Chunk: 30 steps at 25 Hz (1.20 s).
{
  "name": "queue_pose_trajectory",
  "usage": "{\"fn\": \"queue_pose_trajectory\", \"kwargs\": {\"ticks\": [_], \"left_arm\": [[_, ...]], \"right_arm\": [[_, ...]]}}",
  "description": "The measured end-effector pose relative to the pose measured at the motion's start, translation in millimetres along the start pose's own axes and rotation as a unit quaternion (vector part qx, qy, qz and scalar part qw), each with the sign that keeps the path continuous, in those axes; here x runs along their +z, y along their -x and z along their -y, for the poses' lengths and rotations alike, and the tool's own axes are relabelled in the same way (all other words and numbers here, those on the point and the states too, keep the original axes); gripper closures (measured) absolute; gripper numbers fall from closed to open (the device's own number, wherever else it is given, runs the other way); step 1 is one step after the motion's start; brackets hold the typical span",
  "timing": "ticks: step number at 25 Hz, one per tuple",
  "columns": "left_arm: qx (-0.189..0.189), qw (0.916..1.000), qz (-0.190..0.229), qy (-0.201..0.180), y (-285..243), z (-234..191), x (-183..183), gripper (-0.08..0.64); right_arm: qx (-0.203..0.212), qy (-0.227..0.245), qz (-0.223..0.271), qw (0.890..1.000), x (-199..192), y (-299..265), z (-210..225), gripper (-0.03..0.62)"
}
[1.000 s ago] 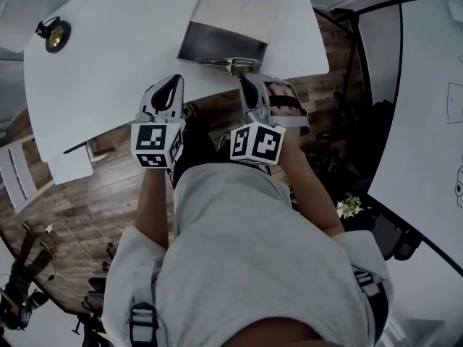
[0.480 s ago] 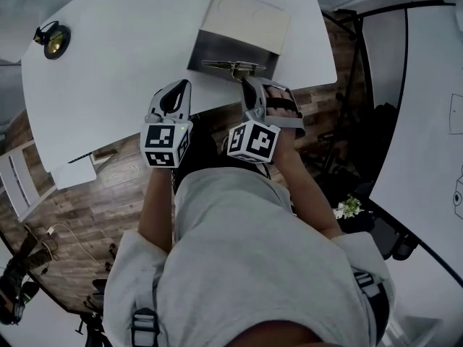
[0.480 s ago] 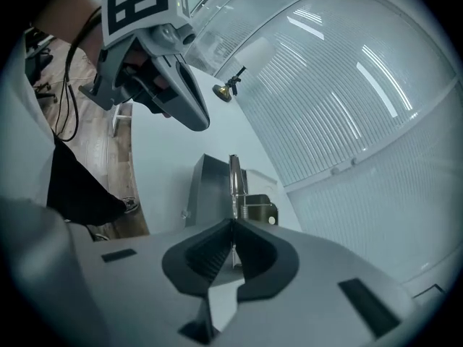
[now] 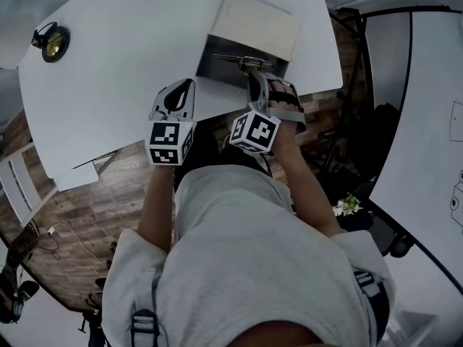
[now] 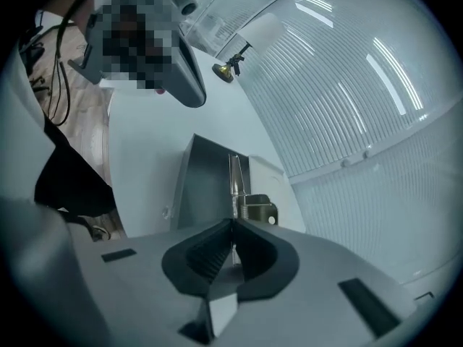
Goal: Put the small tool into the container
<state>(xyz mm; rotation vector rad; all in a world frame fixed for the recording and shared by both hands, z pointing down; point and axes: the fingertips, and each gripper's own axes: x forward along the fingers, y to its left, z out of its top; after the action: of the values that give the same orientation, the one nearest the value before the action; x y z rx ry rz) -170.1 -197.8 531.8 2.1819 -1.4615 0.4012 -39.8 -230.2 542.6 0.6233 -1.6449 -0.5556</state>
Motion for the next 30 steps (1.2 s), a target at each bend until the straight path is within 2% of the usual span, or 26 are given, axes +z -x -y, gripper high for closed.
{"fn": "queue_pose_trajectory", "kwargs": {"ticks": [9, 15, 30], "left_arm": [[-0.036, 0.999, -0.026, -0.005, -21, -12, 0, 0.537], [-0.068, 0.9966, -0.037, -0.028, -30, -10, 6, 0.537], [-0.095, 0.9928, -0.053, -0.05, -50, -6, 13, 0.537]], "right_arm": [[0.01, -0.007, -0.03, 0.999, 3, -21, -1, 0.554], [0.003, -0.016, -0.048, 0.999, 8, -30, 4, 0.554], [0.01, -0.039, -0.071, 0.997, 8, -44, 4, 0.552]]}}
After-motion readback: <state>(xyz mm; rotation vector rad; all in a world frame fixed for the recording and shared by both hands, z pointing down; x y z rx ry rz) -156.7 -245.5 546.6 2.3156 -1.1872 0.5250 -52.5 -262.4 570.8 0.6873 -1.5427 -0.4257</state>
